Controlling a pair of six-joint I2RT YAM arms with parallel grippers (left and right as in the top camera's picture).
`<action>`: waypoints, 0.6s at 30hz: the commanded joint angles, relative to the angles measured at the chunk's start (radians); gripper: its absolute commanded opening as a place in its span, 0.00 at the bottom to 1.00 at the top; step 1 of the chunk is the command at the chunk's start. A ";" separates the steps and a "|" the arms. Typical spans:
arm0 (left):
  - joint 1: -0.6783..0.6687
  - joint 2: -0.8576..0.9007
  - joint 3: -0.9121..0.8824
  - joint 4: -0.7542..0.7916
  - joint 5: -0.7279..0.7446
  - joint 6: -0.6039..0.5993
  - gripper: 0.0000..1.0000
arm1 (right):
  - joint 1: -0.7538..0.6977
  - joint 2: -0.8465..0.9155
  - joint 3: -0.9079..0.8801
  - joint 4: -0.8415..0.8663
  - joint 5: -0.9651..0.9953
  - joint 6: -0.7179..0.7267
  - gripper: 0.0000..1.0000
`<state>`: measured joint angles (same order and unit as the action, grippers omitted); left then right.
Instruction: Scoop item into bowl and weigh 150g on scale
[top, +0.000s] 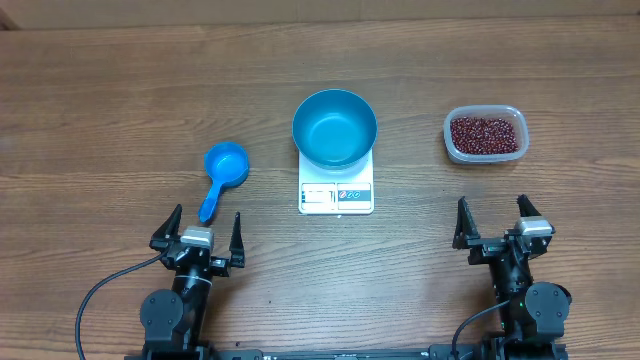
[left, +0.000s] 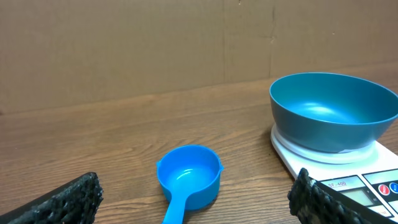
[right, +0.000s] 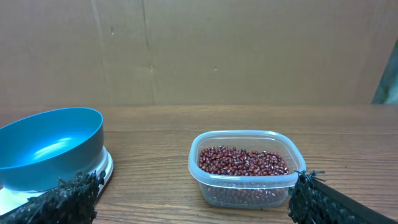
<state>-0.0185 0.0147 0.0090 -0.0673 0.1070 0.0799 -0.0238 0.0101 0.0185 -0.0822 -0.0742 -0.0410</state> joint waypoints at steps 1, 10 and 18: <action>0.007 -0.010 -0.005 -0.002 -0.006 -0.006 1.00 | 0.000 -0.007 -0.011 0.005 -0.006 -0.013 1.00; 0.007 -0.010 -0.005 -0.002 -0.007 -0.005 1.00 | 0.000 -0.007 -0.011 0.005 -0.006 -0.013 1.00; 0.007 -0.010 -0.005 -0.003 -0.014 -0.005 1.00 | 0.000 -0.007 -0.011 0.005 -0.006 -0.013 1.00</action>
<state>-0.0185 0.0147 0.0090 -0.0673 0.1066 0.0799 -0.0238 0.0101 0.0185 -0.0822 -0.0742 -0.0414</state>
